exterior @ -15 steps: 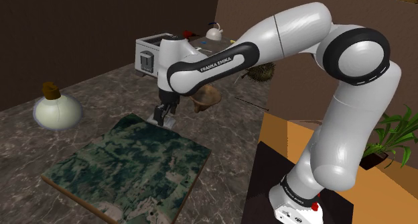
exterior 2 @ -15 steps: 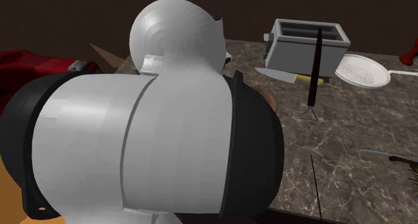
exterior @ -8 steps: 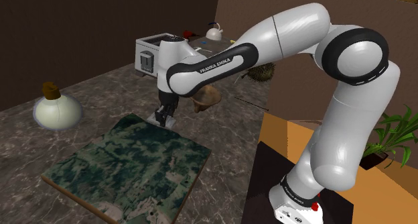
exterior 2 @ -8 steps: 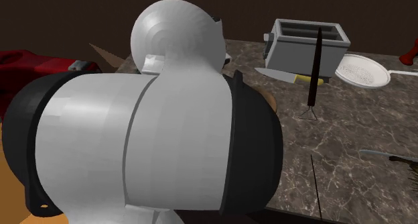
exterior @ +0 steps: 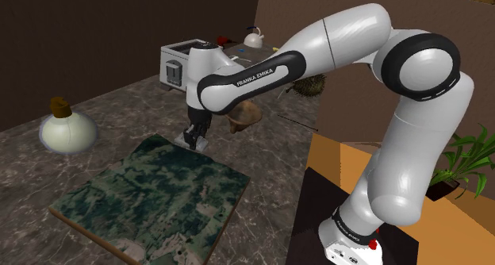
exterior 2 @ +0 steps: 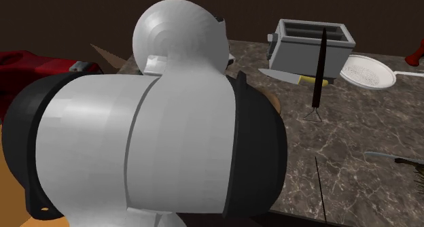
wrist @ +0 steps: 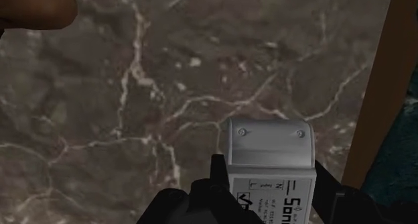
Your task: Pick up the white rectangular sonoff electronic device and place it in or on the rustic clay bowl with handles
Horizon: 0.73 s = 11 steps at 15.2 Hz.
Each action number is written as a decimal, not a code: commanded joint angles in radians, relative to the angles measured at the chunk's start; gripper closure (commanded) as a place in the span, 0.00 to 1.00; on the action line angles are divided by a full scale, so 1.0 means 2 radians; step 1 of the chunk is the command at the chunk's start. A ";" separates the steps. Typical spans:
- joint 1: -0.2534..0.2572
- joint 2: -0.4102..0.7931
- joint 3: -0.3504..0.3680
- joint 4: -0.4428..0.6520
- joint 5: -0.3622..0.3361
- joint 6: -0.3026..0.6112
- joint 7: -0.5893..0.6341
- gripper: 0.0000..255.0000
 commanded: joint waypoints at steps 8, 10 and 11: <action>-0.001 -0.023 0.002 0.022 0.007 -0.049 -0.004 1.00; -0.001 -0.029 0.002 0.030 0.009 -0.062 -0.005 1.00; -0.001 -0.031 0.002 0.033 0.009 -0.068 -0.005 1.00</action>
